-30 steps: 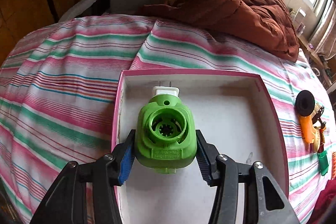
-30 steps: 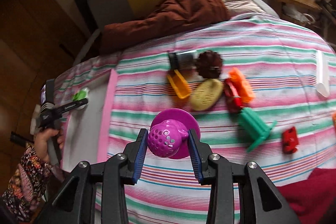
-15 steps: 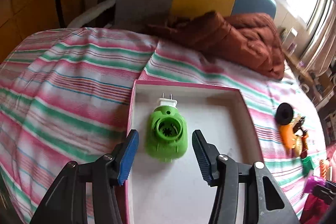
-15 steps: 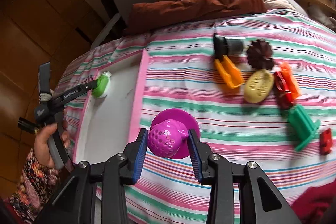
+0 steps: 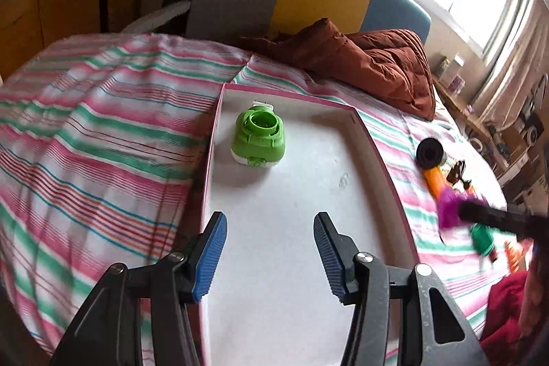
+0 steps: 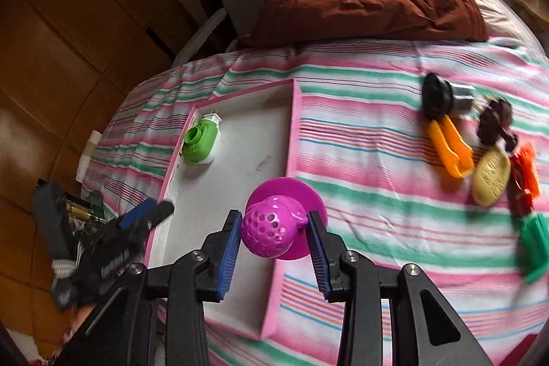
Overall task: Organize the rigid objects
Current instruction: 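Carry the magenta suction cup into the tray beside the spray head and open the right tool, then move the right tool back toward the toy cluster above the green plunger piece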
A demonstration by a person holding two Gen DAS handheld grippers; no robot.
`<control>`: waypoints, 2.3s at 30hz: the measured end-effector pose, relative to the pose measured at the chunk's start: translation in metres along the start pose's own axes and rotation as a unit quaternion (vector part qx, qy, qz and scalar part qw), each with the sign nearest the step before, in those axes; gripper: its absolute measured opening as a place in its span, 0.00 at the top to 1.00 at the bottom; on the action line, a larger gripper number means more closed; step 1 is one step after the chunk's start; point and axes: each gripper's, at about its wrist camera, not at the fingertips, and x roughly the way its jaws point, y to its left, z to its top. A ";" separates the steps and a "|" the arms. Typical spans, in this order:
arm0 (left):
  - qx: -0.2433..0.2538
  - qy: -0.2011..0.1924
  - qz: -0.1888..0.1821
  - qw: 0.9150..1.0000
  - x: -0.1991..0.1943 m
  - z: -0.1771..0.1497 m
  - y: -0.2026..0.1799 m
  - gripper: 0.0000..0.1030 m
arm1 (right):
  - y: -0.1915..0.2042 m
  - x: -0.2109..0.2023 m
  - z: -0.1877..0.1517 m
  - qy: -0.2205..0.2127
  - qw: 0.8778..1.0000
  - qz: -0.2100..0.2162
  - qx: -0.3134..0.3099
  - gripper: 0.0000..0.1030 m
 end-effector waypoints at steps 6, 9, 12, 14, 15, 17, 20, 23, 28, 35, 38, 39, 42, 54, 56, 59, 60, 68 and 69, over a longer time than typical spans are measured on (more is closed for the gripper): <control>0.029 -0.012 0.009 0.999 -0.009 -0.007 -0.005 0.48 | 0.018 0.029 0.017 0.014 1.000 -0.001 -0.009 0.63; 0.024 -0.007 0.007 1.000 -0.009 -0.013 -0.002 0.48 | 0.029 0.041 0.025 0.017 1.000 -0.004 -0.018 0.63; 0.017 0.003 0.005 1.000 -0.006 -0.016 0.001 0.48 | 0.037 0.054 0.032 0.018 0.999 -0.012 -0.027 0.63; 0.012 0.004 0.006 1.000 -0.006 -0.016 0.002 0.48 | 0.042 0.065 0.039 0.021 0.999 -0.022 -0.034 0.62; 0.009 0.002 0.007 1.000 -0.007 -0.016 0.003 0.48 | 0.044 0.069 0.042 0.023 0.999 -0.027 -0.037 0.62; 0.006 0.000 0.007 1.000 -0.009 -0.017 0.004 0.48 | 0.047 0.077 0.048 0.026 0.998 -0.034 -0.039 0.62; 0.006 -0.001 0.006 1.000 -0.011 -0.018 0.004 0.48 | 0.054 0.088 0.057 0.028 0.998 -0.037 -0.043 0.62; 0.006 -0.001 0.005 1.000 -0.011 -0.018 0.004 0.48 | 0.061 0.098 0.065 0.028 0.997 -0.042 -0.051 0.62; -0.002 0.004 0.005 1.000 -0.011 -0.018 0.007 0.48 | 0.064 0.123 0.082 0.038 0.996 -0.059 -0.052 0.62; -0.003 0.006 0.005 1.000 -0.011 -0.019 0.009 0.48 | 0.062 0.145 0.105 0.035 0.999 -0.038 -0.009 0.62; -0.004 0.006 0.002 1.000 -0.011 -0.020 0.009 0.48 | 0.062 0.148 0.109 0.031 0.999 -0.037 -0.003 0.61; -0.004 0.007 0.001 1.000 -0.011 -0.020 0.009 0.48 | 0.061 0.148 0.110 0.029 0.999 -0.033 -0.001 0.61; -0.001 0.006 0.000 1.000 -0.011 -0.021 0.008 0.48 | 0.059 0.146 0.111 0.020 1.000 -0.012 0.011 0.48; 0.005 0.010 -0.009 1.000 -0.011 -0.026 -0.001 0.48 | 0.043 0.099 0.078 -0.007 1.000 -0.002 -0.001 0.39; 0.012 0.009 -0.010 1.000 -0.012 -0.026 -0.004 0.48 | 0.040 0.091 0.072 -0.008 1.000 -0.005 -0.006 0.39; 0.022 0.005 -0.010 1.000 -0.014 -0.028 -0.011 0.48 | 0.037 0.075 0.059 -0.015 1.000 -0.019 -0.017 0.39; 0.024 0.004 -0.012 1.000 -0.015 -0.029 -0.013 0.48 | 0.036 0.072 0.056 -0.016 0.999 -0.023 -0.021 0.39; 0.045 0.008 -0.032 0.998 -0.015 -0.036 -0.031 0.48 | 0.020 0.041 0.014 -0.021 0.994 -0.076 -0.070 0.39; 0.049 0.008 -0.033 0.998 -0.015 -0.036 -0.034 0.48 | 0.017 0.038 0.009 -0.021 0.993 -0.086 -0.079 0.39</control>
